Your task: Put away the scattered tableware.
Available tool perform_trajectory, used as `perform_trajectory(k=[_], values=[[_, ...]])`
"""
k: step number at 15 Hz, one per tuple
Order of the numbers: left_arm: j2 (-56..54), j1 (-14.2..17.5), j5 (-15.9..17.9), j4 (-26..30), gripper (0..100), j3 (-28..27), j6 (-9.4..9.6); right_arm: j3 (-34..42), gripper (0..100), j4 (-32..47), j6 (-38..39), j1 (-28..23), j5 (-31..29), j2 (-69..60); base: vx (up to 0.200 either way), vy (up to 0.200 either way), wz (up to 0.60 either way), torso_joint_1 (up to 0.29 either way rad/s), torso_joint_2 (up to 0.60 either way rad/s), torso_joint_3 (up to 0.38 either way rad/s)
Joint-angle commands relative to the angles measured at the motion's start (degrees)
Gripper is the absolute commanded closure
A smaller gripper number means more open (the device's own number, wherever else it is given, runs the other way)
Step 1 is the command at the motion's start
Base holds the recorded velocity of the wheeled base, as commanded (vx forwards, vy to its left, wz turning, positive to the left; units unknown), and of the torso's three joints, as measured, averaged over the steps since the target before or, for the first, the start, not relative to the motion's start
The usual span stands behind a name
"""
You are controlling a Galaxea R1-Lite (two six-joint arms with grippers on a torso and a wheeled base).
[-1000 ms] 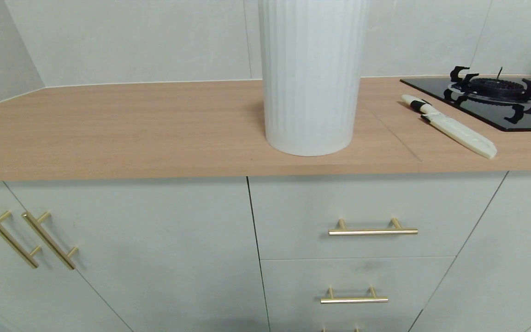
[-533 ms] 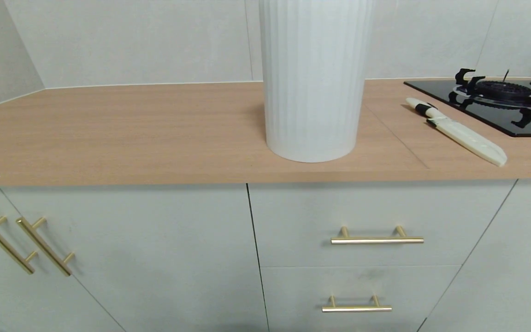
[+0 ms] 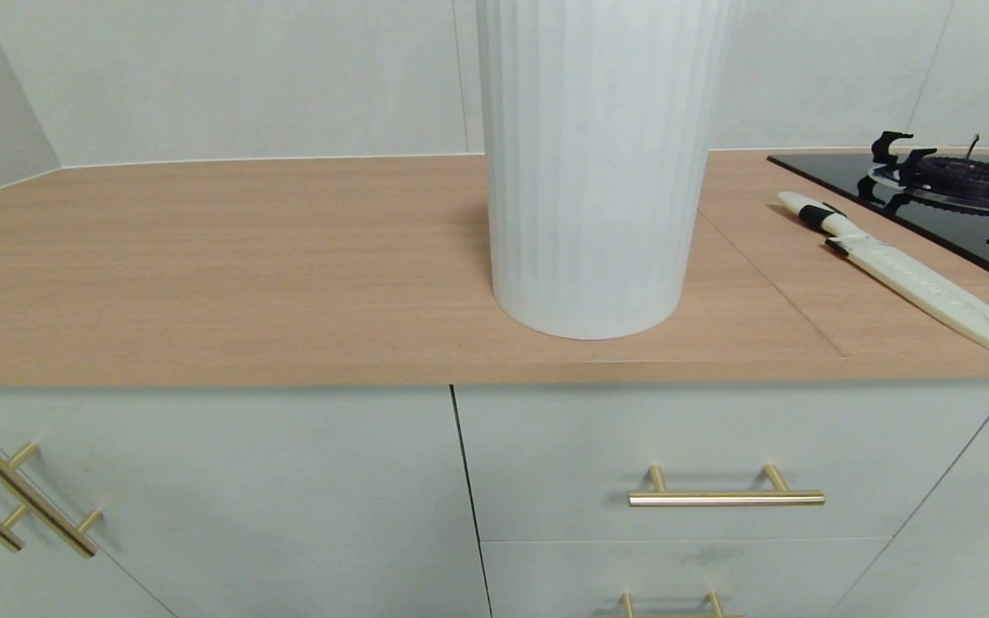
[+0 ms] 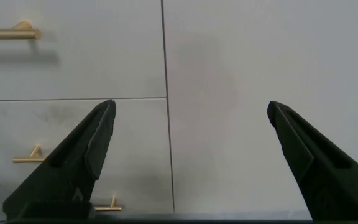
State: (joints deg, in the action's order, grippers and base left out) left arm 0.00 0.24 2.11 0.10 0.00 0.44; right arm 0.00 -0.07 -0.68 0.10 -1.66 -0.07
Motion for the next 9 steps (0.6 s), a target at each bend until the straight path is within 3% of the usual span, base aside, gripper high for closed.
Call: perform_trajectory(k=[1,7,9], values=[[0.0,0.0,0.0,0.0,0,0.0,0.0,0.0,0,0.0,0.0,0.0,0.1,0.1,0.0,0.0,0.0,0.0,0.0,0.0],[0.0,0.0,0.0,0.0,0,0.0,0.0,0.0,0,0.0,-0.3,0.1,0.3,0.1,0.0,0.0,0.0,0.0,0.0,0.0],[0.0,0.0,0.0,0.0,0,0.0,0.0,0.0,0,0.0,-0.3,0.0,0.3,0.1,0.0,0.0,0.0,0.068,-0.23,-0.158]])
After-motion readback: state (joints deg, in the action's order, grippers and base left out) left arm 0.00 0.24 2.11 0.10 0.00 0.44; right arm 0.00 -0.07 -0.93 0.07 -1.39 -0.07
